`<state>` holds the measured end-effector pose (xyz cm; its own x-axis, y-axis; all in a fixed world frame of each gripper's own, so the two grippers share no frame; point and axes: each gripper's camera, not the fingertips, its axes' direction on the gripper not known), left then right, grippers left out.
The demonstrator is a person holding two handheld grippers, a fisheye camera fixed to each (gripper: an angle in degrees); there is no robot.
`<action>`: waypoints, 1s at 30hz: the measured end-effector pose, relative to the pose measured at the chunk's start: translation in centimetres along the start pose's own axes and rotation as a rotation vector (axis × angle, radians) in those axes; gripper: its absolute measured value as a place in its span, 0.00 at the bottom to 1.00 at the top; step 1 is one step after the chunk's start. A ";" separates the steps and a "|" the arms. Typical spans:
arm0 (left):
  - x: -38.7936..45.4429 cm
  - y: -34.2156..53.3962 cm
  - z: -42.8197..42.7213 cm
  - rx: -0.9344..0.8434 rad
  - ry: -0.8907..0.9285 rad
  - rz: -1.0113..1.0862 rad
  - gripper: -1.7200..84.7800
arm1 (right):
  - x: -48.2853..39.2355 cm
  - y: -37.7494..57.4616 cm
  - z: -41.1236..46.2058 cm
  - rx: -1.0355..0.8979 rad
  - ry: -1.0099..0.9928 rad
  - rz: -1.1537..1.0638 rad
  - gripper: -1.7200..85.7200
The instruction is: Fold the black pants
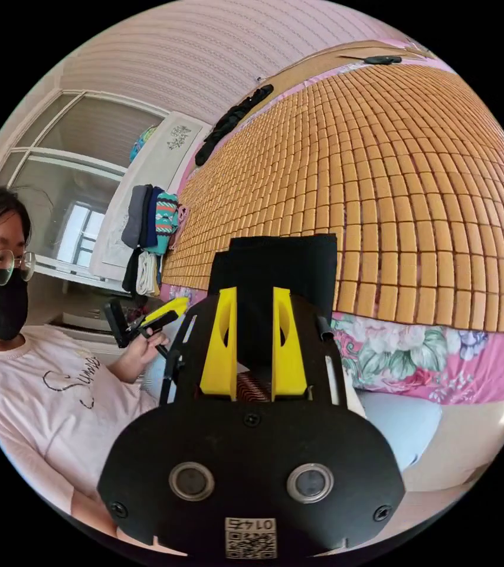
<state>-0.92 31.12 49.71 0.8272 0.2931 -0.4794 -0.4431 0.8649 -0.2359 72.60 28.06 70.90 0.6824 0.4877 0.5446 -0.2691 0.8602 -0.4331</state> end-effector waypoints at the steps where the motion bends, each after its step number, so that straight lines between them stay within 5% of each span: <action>1: 0.0 -0.8 1.0 -0.001 0.011 0.008 0.11 | 0.1 1.0 -0.2 -0.045 0.072 0.023 0.12; 17: -0.2 -5.4 9.0 -0.084 -0.075 0.045 0.11 | -1.9 6.2 3.0 -0.595 0.417 -0.058 0.12; 21: -1.5 -7.0 7.0 0.010 -0.023 0.004 0.15 | -2.5 5.6 0.1 -0.434 0.417 -0.062 0.13; 25: -3.2 -8.7 8.3 0.008 0.044 0.006 0.18 | -0.5 5.0 -4.3 -0.067 0.236 0.019 0.18; 30: -4.2 -10.4 11.5 -0.061 0.158 -0.002 0.16 | 1.5 5.3 -5.3 -0.002 0.124 0.041 0.16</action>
<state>4.22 25.64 63.90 0.7655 0.2197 -0.6048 -0.4660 0.8374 -0.2857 75.77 32.57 65.59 0.7495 0.5001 0.4337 -0.2973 0.8397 -0.4544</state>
